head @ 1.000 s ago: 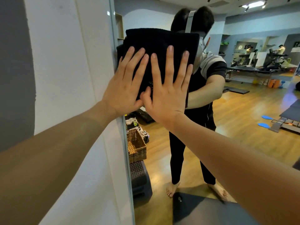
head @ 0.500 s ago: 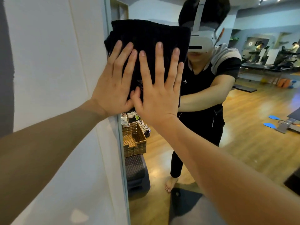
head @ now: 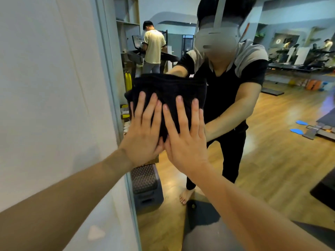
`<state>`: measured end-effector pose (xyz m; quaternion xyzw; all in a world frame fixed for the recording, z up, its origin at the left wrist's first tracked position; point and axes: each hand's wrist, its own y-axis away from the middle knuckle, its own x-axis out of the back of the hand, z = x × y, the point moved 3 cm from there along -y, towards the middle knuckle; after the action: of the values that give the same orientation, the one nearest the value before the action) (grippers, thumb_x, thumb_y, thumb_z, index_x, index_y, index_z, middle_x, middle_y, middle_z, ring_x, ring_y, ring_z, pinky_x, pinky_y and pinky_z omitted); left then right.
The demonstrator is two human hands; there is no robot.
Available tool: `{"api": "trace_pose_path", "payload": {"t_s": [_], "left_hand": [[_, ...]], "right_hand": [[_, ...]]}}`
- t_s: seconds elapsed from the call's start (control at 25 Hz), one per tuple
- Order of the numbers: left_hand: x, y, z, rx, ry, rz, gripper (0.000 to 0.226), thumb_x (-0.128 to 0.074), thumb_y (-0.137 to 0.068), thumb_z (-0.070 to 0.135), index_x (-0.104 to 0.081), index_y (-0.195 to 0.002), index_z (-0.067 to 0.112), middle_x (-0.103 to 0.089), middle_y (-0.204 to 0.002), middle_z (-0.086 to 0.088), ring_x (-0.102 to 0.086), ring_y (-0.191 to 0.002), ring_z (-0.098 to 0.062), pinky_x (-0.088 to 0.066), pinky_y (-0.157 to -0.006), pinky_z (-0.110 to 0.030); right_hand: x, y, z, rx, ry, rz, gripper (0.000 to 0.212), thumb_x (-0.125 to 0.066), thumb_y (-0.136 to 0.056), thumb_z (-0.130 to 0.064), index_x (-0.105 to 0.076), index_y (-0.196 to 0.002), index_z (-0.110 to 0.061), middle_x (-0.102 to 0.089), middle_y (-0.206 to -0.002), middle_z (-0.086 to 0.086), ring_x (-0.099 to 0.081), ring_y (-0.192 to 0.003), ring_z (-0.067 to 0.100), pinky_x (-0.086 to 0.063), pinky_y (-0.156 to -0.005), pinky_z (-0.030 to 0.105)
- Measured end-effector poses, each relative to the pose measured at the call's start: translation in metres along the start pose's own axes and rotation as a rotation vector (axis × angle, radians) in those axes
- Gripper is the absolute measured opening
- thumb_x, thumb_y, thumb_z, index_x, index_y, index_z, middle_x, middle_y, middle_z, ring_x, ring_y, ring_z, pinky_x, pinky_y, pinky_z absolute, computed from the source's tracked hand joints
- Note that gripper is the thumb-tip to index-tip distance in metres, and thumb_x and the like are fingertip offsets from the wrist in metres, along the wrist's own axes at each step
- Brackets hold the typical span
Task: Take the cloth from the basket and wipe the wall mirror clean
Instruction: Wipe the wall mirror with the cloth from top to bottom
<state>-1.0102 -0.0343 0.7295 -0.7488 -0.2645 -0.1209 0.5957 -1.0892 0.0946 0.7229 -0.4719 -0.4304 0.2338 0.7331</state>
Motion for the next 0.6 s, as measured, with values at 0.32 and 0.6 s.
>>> {"api": "trace_pose_path", "payload": {"t_s": [0.32,0.6], "left_hand": [[0.029,-0.157,0.092,-0.077,0.033,0.087,0.080,-0.046,-0.103,0.042,-0.013,-0.161,-0.002,-0.016,-0.169,-0.024,-0.009,-0.156,-0.049,-0.015,-0.123,-0.070],[0.098,-0.228,-0.016,-0.098,-0.084,0.095,0.079,-0.047,-0.102,0.037,-0.012,-0.163,0.001,-0.012,-0.171,-0.021,-0.006,-0.158,-0.043,-0.013,-0.127,-0.062]], "right_hand": [[0.095,-0.058,0.139,-0.062,0.089,0.080,0.065,-0.026,-0.112,-0.047,-0.035,-0.160,-0.004,-0.020,-0.165,0.033,-0.014,-0.151,0.061,-0.022,-0.121,0.071],[0.111,-0.190,0.088,-0.145,0.090,0.183,0.068,-0.037,-0.100,-0.040,-0.032,-0.163,-0.013,-0.020,-0.168,0.028,-0.011,-0.155,0.055,-0.011,-0.127,0.065]]}}
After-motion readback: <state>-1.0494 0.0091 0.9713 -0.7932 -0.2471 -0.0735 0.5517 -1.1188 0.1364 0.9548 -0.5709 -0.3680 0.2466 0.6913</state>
